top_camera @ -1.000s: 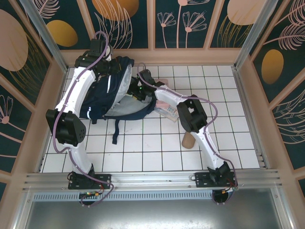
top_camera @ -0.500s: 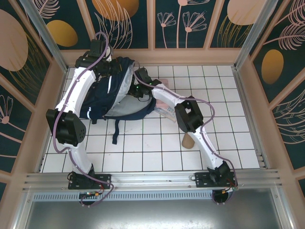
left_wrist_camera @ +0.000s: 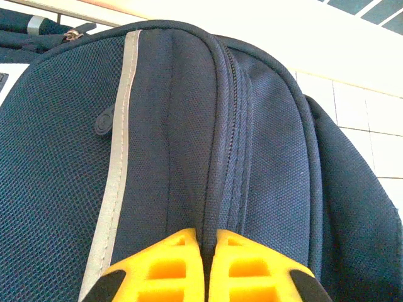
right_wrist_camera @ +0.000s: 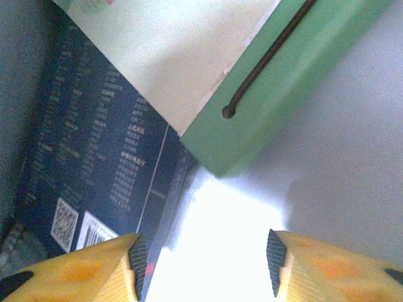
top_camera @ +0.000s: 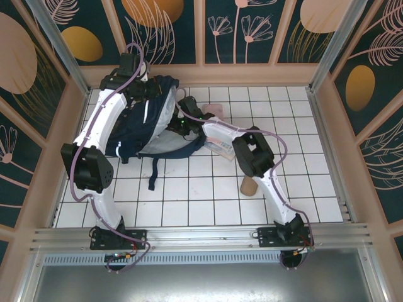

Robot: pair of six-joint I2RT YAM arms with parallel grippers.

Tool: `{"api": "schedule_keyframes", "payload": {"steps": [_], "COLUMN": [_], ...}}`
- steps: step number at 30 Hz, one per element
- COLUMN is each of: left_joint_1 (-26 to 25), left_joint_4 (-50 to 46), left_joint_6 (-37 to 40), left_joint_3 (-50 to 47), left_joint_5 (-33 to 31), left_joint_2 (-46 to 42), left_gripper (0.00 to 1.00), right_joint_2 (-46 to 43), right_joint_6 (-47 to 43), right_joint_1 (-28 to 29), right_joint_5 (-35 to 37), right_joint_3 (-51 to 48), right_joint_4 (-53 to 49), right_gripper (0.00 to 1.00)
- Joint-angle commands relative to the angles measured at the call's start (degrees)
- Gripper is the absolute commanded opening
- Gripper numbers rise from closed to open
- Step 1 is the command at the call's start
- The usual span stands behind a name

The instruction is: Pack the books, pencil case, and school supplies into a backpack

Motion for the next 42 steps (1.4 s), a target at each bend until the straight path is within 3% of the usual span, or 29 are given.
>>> {"api": "schedule_keyframes", "payload": {"steps": [1, 15, 23, 27, 32, 34, 37, 42], "left_joint_1": [-0.1, -0.1, -0.1, -0.1, -0.1, -0.1, -0.1, -0.1], "left_joint_4": [6.8, 8.9, 9.8, 10.7, 10.3, 9.9, 9.8, 9.7], "left_joint_6": [-1.3, -3.6, -4.5, -5.4, -4.8, -4.5, -4.0, -3.4], "left_joint_3": [0.8, -2.8, -3.5, -4.5, -4.9, -4.8, -4.7, -4.4], "left_joint_5": [2.7, 5.1, 5.8, 7.2, 7.3, 7.1, 6.8, 6.6], "left_joint_2": [-4.3, -6.0, -6.7, -6.9, -7.1, -7.2, -7.1, -6.9], "left_gripper": [0.00, 0.00, 0.00, 0.00, 0.00, 0.00, 0.00, 0.00], "right_joint_2": [-5.9, 3.0, 7.1, 8.9, 10.4, 9.6, 7.4, 6.4], "right_joint_6": [6.4, 31.7, 39.6, 41.7, 43.8, 43.9, 41.3, 37.2], "right_joint_1": [-1.6, -3.8, -2.7, -2.5, -3.3, -3.5, -3.5, -3.5], "right_joint_5": [5.0, 2.2, 4.2, 5.6, 3.7, 3.1, 2.5, -4.6], "right_joint_3": [-4.8, -5.0, -0.6, -0.6, -2.7, -5.1, -7.4, -6.6], "right_joint_4": [4.5, 23.8, 22.5, 26.9, 36.0, 39.4, 40.0, 38.6], "right_gripper": [0.59, 0.58, 0.55, 0.42, 0.09, 0.00, 0.00, 0.00]}}
